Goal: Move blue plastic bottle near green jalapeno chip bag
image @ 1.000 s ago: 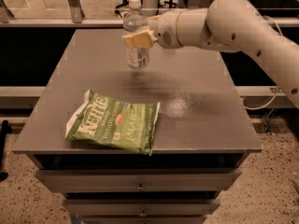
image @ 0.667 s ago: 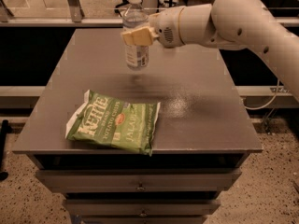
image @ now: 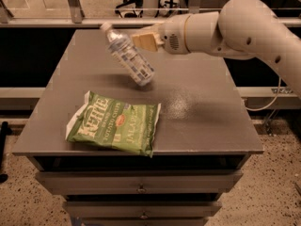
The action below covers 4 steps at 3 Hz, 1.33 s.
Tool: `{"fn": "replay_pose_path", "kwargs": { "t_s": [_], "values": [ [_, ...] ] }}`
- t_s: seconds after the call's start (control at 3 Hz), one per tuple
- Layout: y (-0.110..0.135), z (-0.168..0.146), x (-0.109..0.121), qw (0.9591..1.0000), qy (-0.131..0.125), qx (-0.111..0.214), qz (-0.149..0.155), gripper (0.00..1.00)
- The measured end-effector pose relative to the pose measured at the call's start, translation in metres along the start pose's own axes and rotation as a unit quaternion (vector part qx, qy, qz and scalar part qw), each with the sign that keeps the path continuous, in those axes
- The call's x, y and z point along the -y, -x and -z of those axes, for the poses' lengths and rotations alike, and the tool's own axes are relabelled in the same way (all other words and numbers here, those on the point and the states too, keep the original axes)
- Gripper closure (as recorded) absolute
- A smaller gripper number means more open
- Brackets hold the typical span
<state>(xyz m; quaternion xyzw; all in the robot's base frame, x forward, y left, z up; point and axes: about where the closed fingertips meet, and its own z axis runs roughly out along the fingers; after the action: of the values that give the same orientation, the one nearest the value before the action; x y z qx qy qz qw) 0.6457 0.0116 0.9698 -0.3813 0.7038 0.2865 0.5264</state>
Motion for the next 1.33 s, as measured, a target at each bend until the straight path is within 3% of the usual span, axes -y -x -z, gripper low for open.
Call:
{"fn": "replay_pose_path", "kwargs": {
  "t_s": [0.33,0.67,1.0,1.33],
  "values": [
    [-0.012,0.015,-0.002,0.9997,-0.018,-0.004,-0.016,0.89],
    [-0.018,0.024,-0.003,0.9992,-0.028,-0.007,-0.026,1.0],
    [-0.025,0.022,-0.001,0.9992,-0.025,-0.015,-0.028,0.87],
    [-0.029,0.014,0.003,0.9993,-0.015,-0.029,-0.017,0.63]
  ]
}}
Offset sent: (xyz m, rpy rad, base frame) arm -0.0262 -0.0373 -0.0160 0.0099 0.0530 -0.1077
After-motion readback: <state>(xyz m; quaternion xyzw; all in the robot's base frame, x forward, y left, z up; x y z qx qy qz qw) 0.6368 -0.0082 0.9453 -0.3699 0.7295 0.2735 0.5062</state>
